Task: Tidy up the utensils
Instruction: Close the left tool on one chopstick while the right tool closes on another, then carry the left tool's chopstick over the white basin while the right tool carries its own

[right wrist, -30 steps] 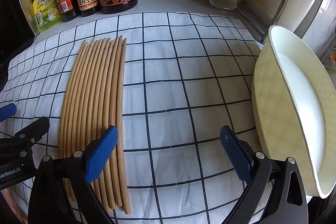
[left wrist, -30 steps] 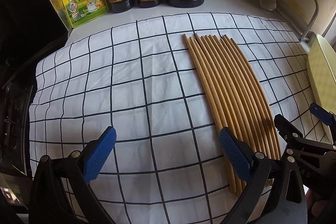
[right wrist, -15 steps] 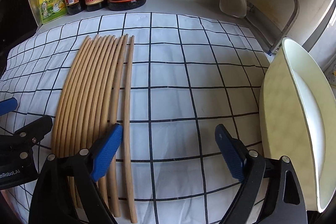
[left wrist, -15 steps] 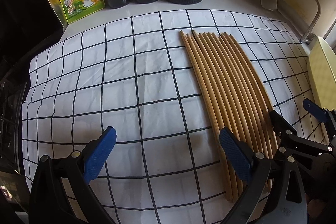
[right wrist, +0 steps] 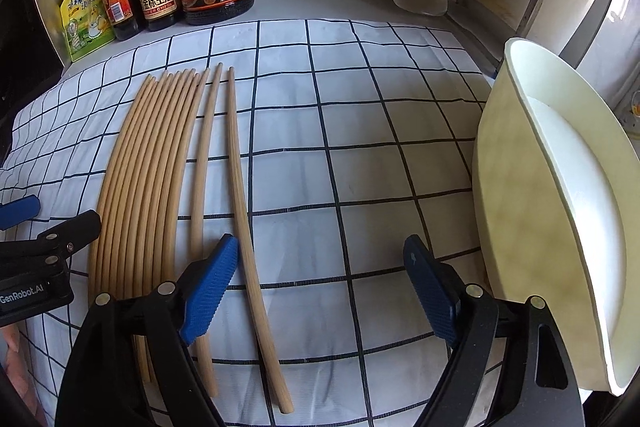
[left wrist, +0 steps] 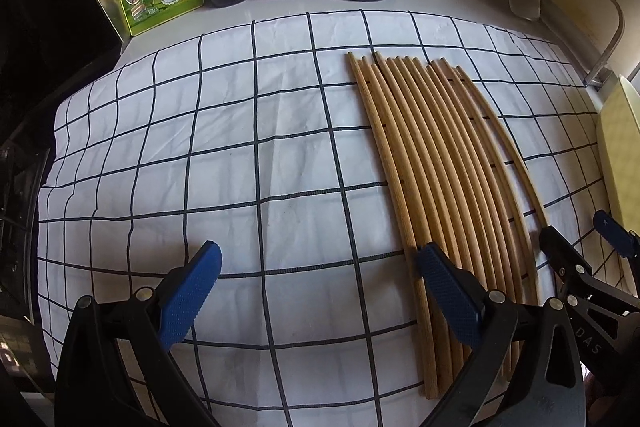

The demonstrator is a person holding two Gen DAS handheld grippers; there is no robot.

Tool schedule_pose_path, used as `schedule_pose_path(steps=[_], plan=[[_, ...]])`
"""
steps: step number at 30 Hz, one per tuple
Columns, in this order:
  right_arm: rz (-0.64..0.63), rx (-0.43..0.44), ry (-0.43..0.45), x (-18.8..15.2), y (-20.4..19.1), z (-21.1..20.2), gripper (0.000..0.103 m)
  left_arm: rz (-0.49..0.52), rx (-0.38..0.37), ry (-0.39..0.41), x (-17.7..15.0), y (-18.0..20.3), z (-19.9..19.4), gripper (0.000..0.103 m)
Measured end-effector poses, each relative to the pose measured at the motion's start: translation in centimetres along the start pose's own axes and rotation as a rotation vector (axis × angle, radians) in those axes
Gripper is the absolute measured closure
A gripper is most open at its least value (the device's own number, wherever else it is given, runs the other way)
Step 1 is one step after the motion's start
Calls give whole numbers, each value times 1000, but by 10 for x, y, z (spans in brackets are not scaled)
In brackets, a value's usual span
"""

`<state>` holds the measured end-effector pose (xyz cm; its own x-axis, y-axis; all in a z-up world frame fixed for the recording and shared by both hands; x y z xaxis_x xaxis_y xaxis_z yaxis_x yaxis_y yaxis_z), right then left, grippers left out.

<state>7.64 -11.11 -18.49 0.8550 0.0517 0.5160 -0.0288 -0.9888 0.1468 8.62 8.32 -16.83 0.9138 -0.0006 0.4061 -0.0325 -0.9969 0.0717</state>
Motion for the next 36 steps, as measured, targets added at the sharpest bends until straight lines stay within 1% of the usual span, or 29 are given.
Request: schedule_pose_path(steps=[2,6,13,14,15,16,17,18,19,20,21,22,23,24,25,26,29,31,36], plan=[[0,1,1,0,0,0,23,-3,14,-21,-1,-1,4,6],[-9,-3,9,1,-2,0,22,-12,12,-14,-3,-7,3,5],[-53,0,42,8,-14,1,23,9,20,-11,13,-8,9,5],[-58,9,46,9,-15,1,27,17,24,-9,15,-6,10,5],[-62,21,48,9,-16,0,34,25,28,-6,17,-5,11,5],[-67,33,49,9,-18,-1,37,34,34,-3,19,-4,11,7],[-77,43,50,9,-20,-2,44,42,35,2,20,-3,11,8],[-91,51,51,9,-23,-3,52,50,26,8,20,-1,9,15],[-104,60,51,9,-25,-4,56,57,12,12,19,1,7,26],[-115,70,47,9,-27,-5,63,64,-5,12,19,4,6,32],[-120,86,36,10,-29,-6,71,72,-22,9,19,8,4,45],[-121,101,25,12,-30,-6,74,81,-37,6,18,11,3,58],[-125,110,15,13,-31,-6,80,90,-51,3,18,15,2,66],[-132,116,9,14,-32,-7,89,97,-64,-3,17,18,2,82],[-136,115,4,14,-33,-7,94,104,-72,-9,15,21,0,94],[-134,117,0,15,-33,-7,96,112,-70,-12,15,23,0,95],[-81,151,-21,15,-25,-7,97,103,-94,-23,13,20,-1,96],[-50,159,-31,14,-21,-7,97,89,-104,-32,12,17,-3,96],[-8,187,-15,11,-15,-25,97,75,-120,-37,12,9,-14,96]])
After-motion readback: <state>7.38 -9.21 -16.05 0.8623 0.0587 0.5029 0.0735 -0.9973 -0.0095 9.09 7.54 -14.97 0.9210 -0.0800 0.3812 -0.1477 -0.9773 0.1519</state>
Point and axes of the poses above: each gripper's, at about its wrist camera, not at the fingertips, and z roughly the way its jaws point, y to its right, x to its top, the point moved 1 cm from there along z, roughly the way its jaws point, and after that the axes turned 7 degrees about -x, right-handed, at the moved point
